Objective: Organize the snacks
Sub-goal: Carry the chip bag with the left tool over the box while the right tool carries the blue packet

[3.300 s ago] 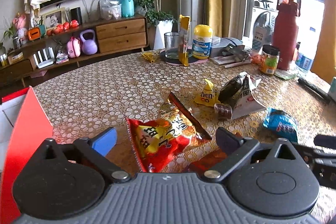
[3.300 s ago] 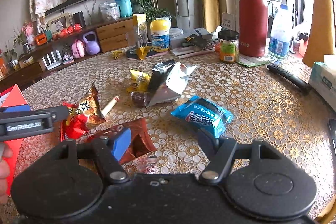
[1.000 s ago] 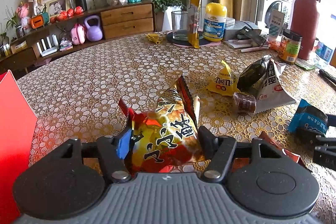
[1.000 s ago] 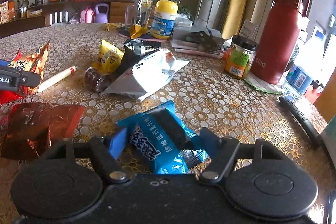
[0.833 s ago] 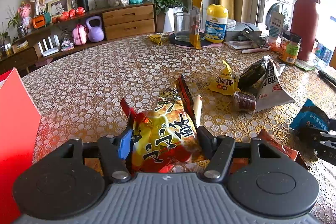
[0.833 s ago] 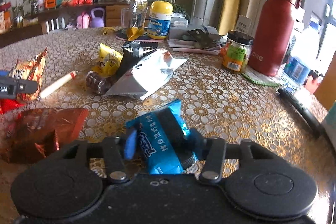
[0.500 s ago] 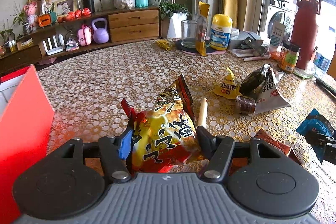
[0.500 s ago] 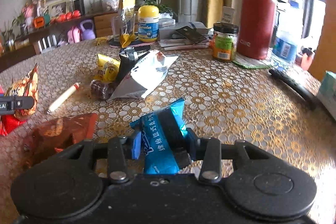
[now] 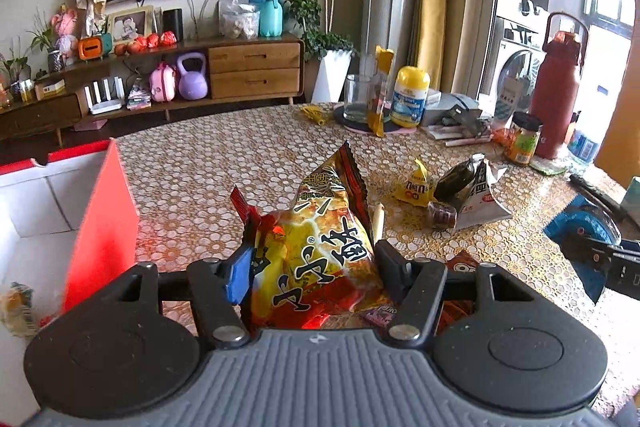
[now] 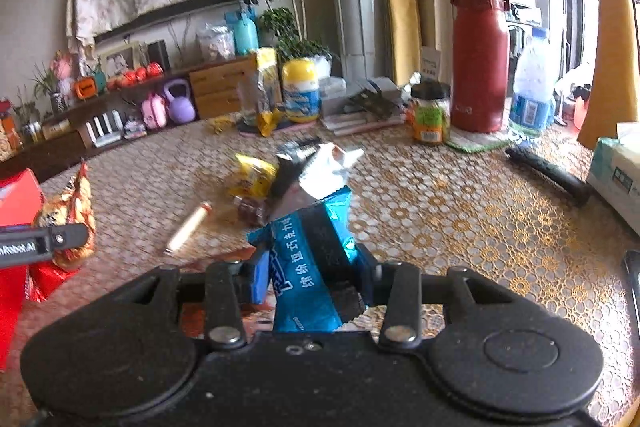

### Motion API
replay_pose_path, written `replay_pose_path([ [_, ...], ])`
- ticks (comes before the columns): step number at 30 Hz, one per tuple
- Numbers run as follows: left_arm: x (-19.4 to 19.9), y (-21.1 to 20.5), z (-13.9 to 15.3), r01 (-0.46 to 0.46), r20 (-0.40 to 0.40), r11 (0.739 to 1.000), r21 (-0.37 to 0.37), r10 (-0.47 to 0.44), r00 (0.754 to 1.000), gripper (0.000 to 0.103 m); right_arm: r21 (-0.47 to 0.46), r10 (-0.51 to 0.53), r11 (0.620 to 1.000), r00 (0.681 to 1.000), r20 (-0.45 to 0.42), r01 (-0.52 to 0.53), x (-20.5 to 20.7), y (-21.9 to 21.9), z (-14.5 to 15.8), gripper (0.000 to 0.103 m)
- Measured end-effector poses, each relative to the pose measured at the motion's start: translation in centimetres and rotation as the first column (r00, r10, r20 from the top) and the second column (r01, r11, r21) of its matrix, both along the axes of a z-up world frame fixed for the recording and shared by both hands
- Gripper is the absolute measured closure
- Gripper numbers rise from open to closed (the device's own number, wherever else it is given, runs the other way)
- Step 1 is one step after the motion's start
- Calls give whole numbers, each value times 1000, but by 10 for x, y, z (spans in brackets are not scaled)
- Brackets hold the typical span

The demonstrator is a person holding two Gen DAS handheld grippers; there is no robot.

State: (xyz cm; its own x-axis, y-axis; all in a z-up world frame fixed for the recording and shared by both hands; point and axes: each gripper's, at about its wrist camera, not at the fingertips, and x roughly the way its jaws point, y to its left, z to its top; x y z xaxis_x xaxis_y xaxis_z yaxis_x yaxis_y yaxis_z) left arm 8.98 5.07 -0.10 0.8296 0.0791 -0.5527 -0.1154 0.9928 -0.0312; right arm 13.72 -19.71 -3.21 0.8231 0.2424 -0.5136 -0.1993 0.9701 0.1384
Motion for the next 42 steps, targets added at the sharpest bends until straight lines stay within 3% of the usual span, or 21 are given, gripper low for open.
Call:
replay_pose_path([
  [19,-63,46,41,-80,83,997,-7,80,993,40,39,208,977,974,84,-212,-43,79,48,62],
  [27,-80,83,52,-138,87,990,-15,139,986,40,26,323,945,940,109,-327,-58,122,61,62],
  [42,-100,151,63,-242,69,969,46,239,969,40,-21,492,869,861,128,-494,-75,204,76,62],
])
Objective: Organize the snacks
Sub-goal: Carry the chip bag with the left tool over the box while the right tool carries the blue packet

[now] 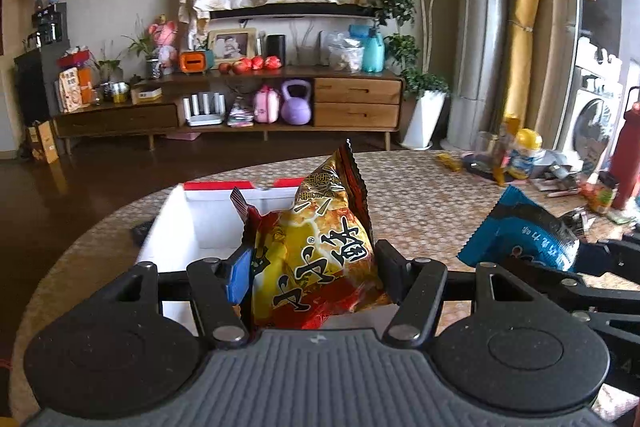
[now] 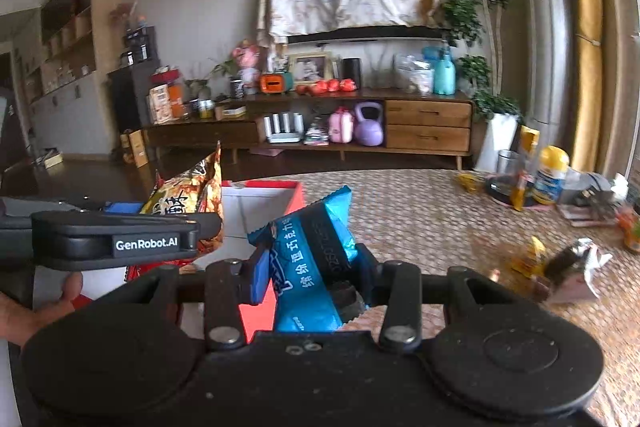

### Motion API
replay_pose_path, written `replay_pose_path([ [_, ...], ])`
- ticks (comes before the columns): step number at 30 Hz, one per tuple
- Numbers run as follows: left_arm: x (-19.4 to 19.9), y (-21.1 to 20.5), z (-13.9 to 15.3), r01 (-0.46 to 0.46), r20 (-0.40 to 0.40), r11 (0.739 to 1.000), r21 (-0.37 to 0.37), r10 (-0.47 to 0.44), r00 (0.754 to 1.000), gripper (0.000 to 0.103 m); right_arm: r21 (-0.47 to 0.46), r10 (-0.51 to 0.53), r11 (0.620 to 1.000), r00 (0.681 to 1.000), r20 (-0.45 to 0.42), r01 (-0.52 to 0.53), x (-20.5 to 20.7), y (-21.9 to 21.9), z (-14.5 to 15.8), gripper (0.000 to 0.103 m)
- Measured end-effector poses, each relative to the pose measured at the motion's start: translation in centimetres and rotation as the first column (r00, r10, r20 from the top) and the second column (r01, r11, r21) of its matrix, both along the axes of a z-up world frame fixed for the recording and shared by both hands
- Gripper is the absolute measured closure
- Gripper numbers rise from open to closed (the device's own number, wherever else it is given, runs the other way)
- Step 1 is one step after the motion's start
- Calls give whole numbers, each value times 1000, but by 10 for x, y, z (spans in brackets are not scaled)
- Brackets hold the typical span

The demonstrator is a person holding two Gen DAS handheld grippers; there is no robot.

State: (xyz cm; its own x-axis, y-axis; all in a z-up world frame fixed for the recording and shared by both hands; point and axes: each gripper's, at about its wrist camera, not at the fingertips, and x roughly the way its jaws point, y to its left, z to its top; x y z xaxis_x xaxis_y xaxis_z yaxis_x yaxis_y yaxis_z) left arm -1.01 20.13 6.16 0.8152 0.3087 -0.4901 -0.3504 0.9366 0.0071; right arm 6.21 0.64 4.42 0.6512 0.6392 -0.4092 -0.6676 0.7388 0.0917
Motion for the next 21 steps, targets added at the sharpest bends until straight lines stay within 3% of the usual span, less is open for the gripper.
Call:
replay_pose_path([
  [7,7,35,4,-18,-43,1000,11,19,999,40,-10,65,998,998,5,-64,-3,33,4,62],
  [21,45,95,-4,0,-155,998,-67,-10,988,40,-61,160,985,986,-40,-163,-10,78,-6,61],
])
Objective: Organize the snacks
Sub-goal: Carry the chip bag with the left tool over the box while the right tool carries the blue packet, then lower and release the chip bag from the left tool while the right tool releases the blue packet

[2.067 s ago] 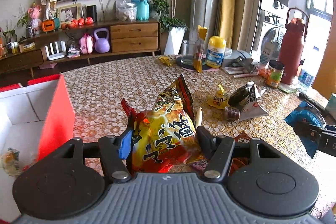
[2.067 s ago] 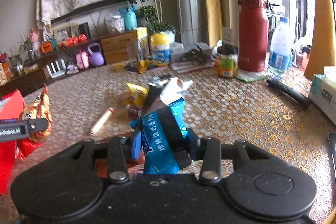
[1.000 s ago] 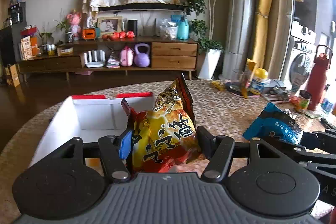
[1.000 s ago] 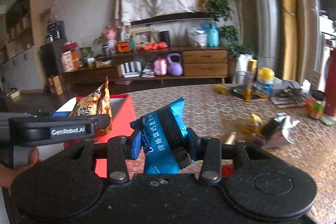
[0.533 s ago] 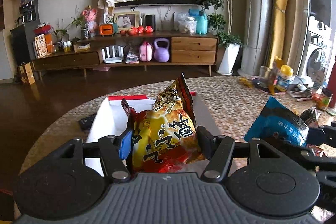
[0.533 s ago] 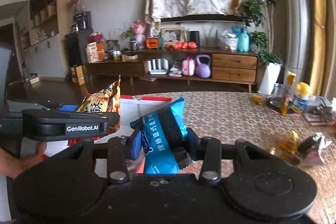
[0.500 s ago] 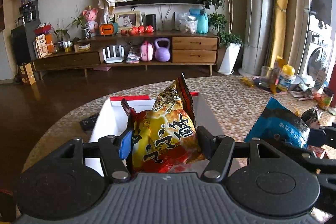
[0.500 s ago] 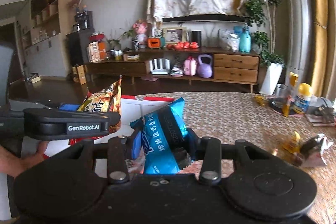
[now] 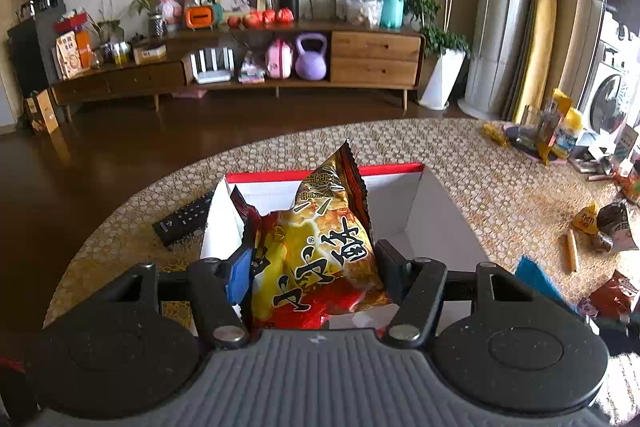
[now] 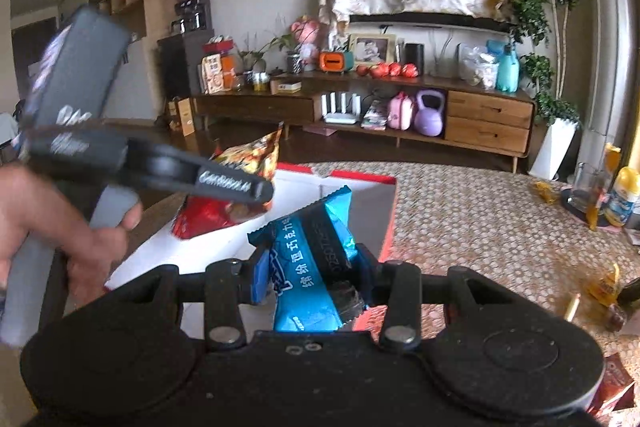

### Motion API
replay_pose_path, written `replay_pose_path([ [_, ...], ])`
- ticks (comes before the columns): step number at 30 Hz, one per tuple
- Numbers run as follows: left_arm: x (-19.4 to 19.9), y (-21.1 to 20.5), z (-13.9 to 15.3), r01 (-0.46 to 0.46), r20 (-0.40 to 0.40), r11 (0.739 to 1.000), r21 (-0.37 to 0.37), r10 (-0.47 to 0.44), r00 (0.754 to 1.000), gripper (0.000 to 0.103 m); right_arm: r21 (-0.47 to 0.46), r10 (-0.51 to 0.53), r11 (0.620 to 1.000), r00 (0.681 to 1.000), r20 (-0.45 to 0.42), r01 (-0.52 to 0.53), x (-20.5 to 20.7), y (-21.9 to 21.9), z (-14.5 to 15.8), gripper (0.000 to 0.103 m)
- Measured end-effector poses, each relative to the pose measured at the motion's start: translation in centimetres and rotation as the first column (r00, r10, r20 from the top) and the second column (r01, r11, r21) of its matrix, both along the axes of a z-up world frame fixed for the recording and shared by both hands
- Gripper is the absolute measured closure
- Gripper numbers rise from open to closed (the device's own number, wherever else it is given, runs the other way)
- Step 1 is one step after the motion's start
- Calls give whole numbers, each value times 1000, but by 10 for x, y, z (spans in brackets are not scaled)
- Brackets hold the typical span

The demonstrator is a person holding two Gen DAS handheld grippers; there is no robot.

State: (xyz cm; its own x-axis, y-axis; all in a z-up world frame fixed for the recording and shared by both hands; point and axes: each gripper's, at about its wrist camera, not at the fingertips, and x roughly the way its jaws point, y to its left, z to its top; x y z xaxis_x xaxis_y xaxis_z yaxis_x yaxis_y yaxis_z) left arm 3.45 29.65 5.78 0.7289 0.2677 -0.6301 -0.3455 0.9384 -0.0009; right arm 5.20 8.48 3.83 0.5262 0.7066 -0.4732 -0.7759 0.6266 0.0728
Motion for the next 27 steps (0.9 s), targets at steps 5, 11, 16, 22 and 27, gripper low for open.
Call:
replay_pose_path([
  [5,16,10,-10,21,-55,1000,-18,-22,998,40,-40,34,999,999,-14,-35,-4,13,-7,61],
  [11,33,18,-27,45,-128,999,-31,-49,991,40,-93,86,992,996,-37,-89,-6,34,-15,61],
  [16,46,26,-41,44,-179,998,-47,-52,982,40,-142,126,981,989,-77,-136,-6,54,-25,61],
  [22,56,33,-55,12,-241,999,-51,-24,970,39,-184,116,972,982,-151,-143,0,71,-36,61],
  [27,65,31,-56,22,-271,1000,-17,-26,962,39,-225,99,964,976,-193,-143,2,82,-46,61],
])
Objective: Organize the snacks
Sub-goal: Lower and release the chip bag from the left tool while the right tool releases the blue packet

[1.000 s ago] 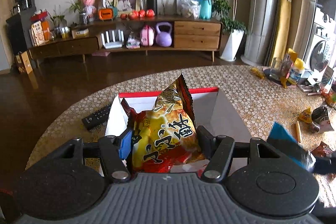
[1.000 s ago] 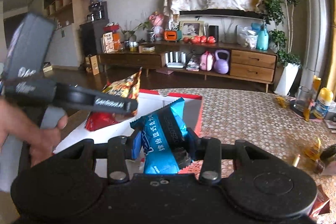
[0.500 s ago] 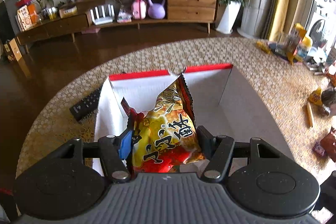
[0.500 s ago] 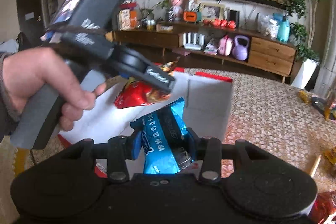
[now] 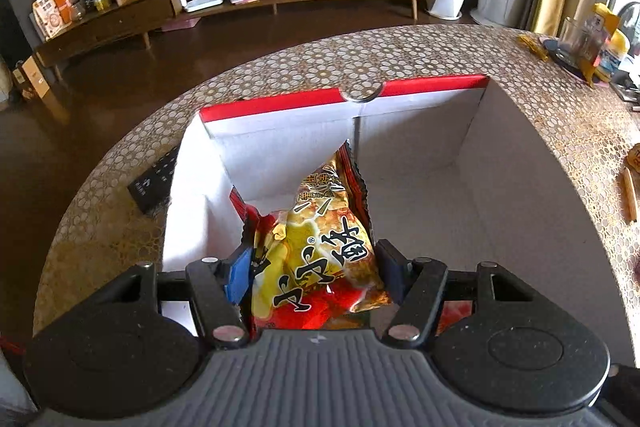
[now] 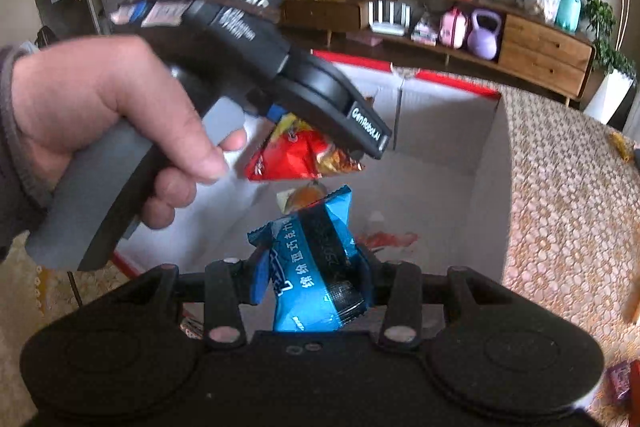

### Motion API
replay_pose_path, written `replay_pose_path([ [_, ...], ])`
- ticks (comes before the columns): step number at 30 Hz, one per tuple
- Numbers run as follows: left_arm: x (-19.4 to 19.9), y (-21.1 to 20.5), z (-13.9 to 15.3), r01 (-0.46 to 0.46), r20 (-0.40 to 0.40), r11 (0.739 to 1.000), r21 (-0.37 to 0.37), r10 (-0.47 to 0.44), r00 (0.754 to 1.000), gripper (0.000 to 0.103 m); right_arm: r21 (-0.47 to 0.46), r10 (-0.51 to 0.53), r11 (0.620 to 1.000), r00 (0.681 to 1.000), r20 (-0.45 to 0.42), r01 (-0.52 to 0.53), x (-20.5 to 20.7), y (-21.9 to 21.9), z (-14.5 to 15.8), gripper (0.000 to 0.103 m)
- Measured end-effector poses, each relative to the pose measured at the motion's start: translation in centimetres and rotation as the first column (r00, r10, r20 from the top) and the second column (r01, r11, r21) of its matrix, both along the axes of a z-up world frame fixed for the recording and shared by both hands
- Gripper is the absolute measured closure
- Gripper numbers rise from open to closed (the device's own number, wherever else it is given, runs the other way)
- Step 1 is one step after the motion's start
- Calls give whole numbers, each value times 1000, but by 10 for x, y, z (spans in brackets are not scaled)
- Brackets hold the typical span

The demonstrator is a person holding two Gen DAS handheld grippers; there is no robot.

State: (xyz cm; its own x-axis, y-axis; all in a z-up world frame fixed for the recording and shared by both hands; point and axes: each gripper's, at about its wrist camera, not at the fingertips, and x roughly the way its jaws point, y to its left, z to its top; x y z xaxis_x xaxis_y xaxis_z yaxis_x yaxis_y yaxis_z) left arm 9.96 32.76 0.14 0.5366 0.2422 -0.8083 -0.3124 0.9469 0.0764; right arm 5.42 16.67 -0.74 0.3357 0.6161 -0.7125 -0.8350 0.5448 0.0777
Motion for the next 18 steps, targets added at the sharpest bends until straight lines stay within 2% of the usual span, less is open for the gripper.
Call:
replay_pose_path([
  [11,20,-8,-17,11,-34,999,34,-10,999,38,-14,-26,1000,1000,6,26,-3,0,-9,60],
  [18,22,-6,-20,3,-40,1000,17,-2,999,32,-14,-45,999,999,0,45,1,2,-6,56],
])
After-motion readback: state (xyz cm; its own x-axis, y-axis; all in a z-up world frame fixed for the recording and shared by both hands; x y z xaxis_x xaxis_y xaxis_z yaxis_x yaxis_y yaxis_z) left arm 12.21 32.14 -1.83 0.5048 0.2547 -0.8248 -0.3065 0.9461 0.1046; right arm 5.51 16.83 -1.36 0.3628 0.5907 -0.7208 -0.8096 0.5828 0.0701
